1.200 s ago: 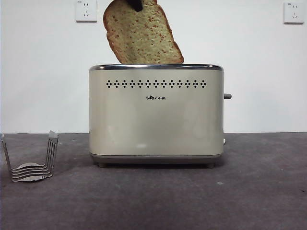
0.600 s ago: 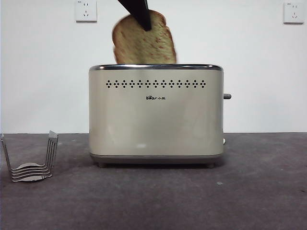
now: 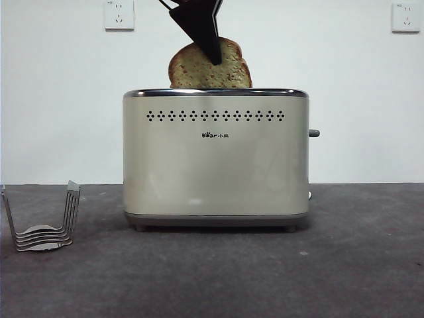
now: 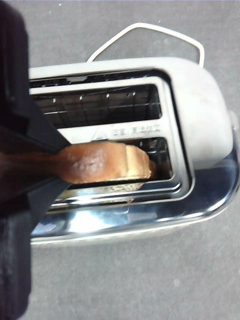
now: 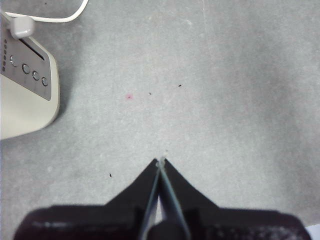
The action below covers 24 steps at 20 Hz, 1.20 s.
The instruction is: Pick up a slice of bread from the rack,put the bread on the toaster,press the button
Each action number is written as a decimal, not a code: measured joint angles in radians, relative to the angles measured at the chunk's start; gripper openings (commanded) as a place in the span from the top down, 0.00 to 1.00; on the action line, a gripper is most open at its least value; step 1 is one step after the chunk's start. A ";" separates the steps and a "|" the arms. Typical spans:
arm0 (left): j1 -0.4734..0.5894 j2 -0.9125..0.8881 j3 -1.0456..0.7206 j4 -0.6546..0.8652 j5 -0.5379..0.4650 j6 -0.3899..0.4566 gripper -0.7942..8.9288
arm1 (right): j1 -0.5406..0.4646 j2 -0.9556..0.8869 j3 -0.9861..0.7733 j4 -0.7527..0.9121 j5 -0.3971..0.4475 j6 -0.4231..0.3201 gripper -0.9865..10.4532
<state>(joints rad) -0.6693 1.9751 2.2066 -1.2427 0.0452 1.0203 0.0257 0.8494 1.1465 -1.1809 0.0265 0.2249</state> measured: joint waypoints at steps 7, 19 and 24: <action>-0.014 0.002 0.000 0.024 -0.010 -0.008 0.52 | 0.000 0.000 0.000 0.000 0.008 0.000 0.91; -0.018 -0.098 0.000 0.068 -0.031 -0.106 0.42 | 0.000 0.002 0.000 0.113 -0.026 -0.013 0.92; -0.013 -0.280 0.000 0.080 0.104 -0.244 0.91 | 0.000 0.056 0.000 0.285 -0.167 -0.056 0.92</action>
<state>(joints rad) -0.6827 1.6947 2.2070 -1.1625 0.1493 0.7761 0.0257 0.9054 1.1465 -0.8955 -0.1402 0.1684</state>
